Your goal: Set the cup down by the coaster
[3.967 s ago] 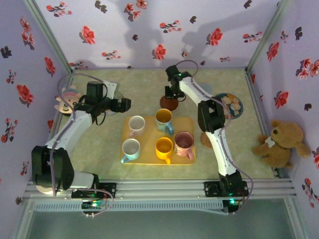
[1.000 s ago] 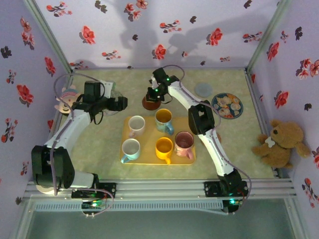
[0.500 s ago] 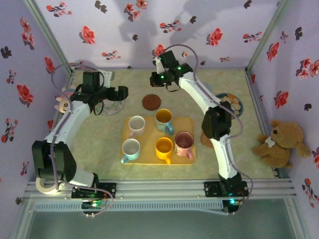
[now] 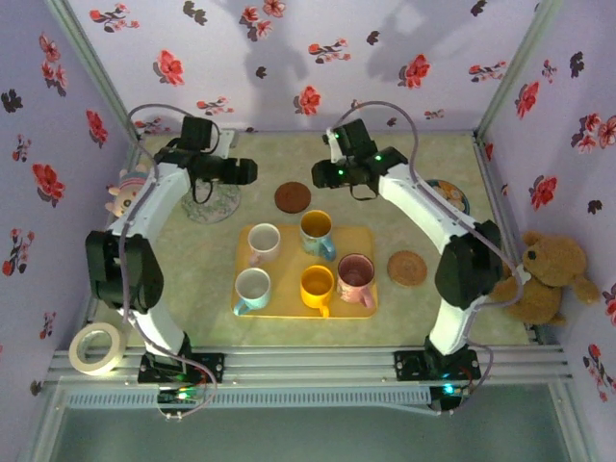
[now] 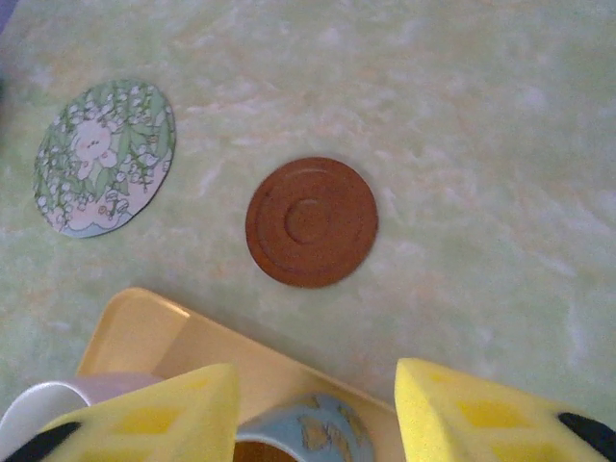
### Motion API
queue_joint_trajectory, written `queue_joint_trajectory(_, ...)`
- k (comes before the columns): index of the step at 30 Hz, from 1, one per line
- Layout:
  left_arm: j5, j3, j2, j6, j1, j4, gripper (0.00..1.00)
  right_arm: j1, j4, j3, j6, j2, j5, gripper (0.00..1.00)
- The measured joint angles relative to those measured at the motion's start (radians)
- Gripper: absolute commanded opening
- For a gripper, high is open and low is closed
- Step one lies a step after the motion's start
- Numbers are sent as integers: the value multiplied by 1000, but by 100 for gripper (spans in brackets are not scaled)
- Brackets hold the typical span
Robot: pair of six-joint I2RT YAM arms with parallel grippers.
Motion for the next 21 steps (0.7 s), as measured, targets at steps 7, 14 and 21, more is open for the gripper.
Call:
queue_joint_trajectory(7,32,152,144,41,-57,-112,56,0,57,-215,18,-183,61,100)
queue_joint_trajectory(14,49,252,285,86,-101,-177,26,-5,92,-374,47,-326,117,100)
queue_joint_trajectory(21,65,350,401,89,-124,-215,24,-5,108,-510,93,-455,169,100)
